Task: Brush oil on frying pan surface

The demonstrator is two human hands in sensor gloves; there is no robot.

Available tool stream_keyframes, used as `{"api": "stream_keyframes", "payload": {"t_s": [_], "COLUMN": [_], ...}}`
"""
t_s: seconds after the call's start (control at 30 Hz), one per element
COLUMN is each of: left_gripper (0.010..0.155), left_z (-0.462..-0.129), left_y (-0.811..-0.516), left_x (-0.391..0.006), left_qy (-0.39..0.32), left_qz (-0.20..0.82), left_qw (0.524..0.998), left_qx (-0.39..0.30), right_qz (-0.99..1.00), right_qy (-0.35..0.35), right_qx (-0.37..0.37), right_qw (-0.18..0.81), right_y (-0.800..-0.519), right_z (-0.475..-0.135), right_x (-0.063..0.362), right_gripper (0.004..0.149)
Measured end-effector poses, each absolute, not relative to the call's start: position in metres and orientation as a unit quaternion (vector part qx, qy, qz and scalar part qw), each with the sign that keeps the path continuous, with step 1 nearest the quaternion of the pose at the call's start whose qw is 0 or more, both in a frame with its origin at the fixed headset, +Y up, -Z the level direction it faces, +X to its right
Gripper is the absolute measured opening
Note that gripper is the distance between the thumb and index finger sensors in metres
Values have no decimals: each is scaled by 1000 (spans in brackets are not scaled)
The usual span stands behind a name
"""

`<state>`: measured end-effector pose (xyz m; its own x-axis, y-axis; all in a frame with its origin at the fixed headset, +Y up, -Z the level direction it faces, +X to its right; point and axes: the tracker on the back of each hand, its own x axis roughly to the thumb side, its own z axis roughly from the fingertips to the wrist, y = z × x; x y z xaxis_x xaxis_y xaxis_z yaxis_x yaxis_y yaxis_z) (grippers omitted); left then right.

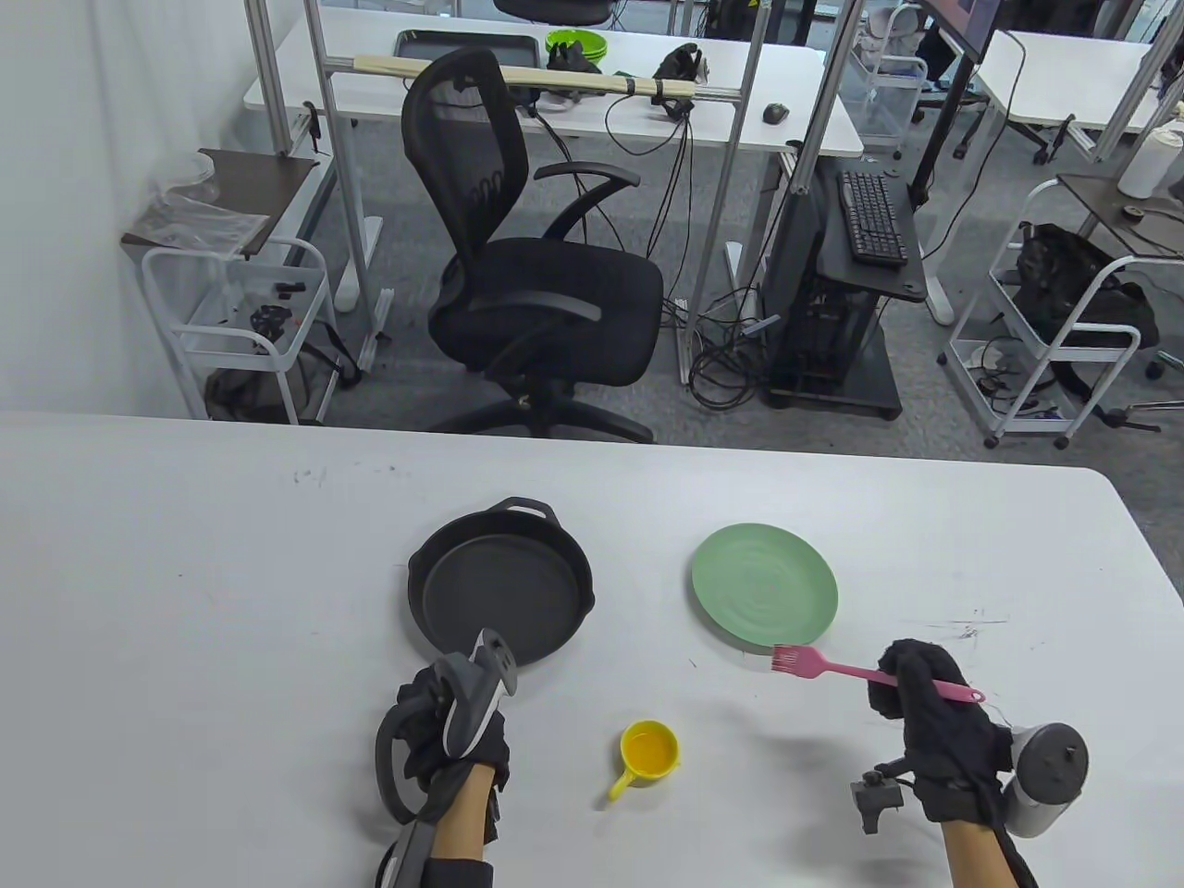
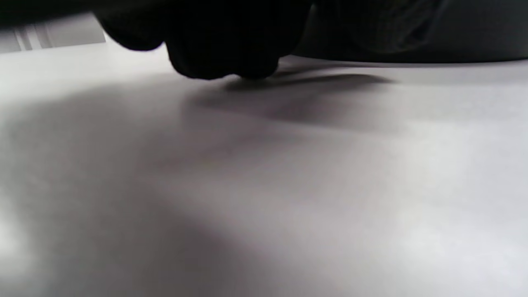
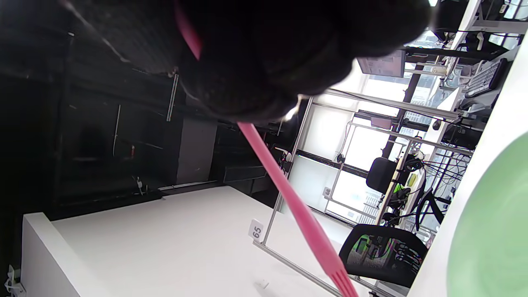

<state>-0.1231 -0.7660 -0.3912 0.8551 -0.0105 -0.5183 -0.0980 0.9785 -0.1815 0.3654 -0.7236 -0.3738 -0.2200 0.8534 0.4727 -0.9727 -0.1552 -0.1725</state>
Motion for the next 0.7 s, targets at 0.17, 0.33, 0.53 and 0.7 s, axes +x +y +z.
{"api": "stream_keyframes", "payload": {"t_s": [0.17, 0.33, 0.53, 0.7], "left_gripper": [57, 57, 59, 62], "left_z": [-384, -374, -353, -332], "left_y": [-762, -752, -739, -733], "left_x": [-126, -127, -130, -127], "left_qy": [273, 246, 217, 184], "left_qz": [6, 15, 62, 77], "left_qw": [960, 969, 974, 979], "left_qx": [-55, -23, 27, 46], "right_qz": [750, 755, 764, 780], "right_qy": [-208, -192, -166, -138], "right_qx": [140, 149, 139, 122], "right_qw": [612, 609, 608, 598], "right_y": [-725, -728, -730, -717], "right_z": [-375, -375, -375, -371], "right_x": [364, 359, 351, 338], "right_gripper": [38, 40, 41, 40]}}
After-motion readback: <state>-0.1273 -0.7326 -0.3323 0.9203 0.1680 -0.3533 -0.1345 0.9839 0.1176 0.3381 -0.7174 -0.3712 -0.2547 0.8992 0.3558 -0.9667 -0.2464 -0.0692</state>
